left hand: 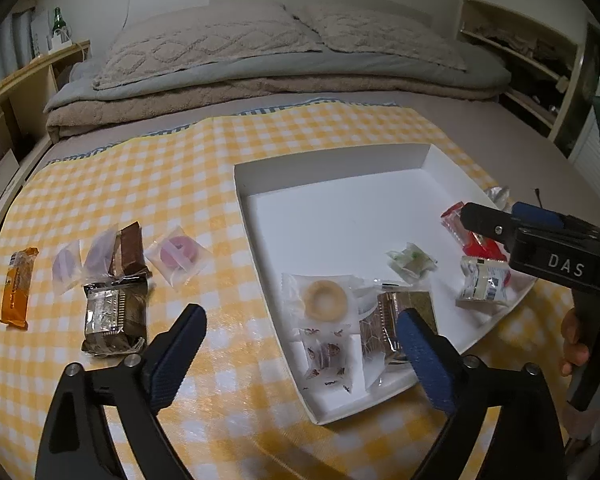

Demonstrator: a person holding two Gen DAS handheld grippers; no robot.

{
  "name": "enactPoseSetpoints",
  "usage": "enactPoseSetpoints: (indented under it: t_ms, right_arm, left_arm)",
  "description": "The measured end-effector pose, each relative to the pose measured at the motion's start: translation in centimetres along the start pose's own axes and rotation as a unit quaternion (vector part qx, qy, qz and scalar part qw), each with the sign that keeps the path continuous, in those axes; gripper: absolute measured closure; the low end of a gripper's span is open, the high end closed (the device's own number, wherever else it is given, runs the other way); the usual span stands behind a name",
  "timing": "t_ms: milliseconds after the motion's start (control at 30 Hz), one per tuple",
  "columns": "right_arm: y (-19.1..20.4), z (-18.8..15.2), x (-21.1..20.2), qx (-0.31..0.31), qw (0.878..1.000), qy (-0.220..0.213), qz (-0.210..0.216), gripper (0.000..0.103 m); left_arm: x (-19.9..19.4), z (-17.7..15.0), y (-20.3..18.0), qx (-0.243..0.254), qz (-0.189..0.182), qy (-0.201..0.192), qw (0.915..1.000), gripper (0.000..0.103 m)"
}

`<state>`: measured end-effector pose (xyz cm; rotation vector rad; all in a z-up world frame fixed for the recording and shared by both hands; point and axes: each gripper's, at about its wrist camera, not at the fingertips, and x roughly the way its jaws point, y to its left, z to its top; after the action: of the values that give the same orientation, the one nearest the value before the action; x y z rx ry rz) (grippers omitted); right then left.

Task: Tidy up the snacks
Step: 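Withdraw both tools from the tray toward the snacks on the cloth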

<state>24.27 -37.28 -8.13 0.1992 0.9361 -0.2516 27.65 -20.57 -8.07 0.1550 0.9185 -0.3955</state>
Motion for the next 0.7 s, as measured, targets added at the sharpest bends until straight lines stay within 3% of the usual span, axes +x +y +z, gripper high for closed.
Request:
enactPoseSetpoints:
  t_ms: [133,700]
  right_arm:
    - [0.4,0.0,-0.7,-0.004,1.000,-0.014,-0.005,0.000]
    - [3.9,0.3,-3.5,-0.024,0.998,-0.048,-0.022,0.000]
  left_arm:
    - [-0.4,0.1,0.3,-0.001,0.004,-0.004,1.0000,0.000]
    - [-5.8,-0.5,6.1,-0.021,0.026,-0.046,0.9984,0.000]
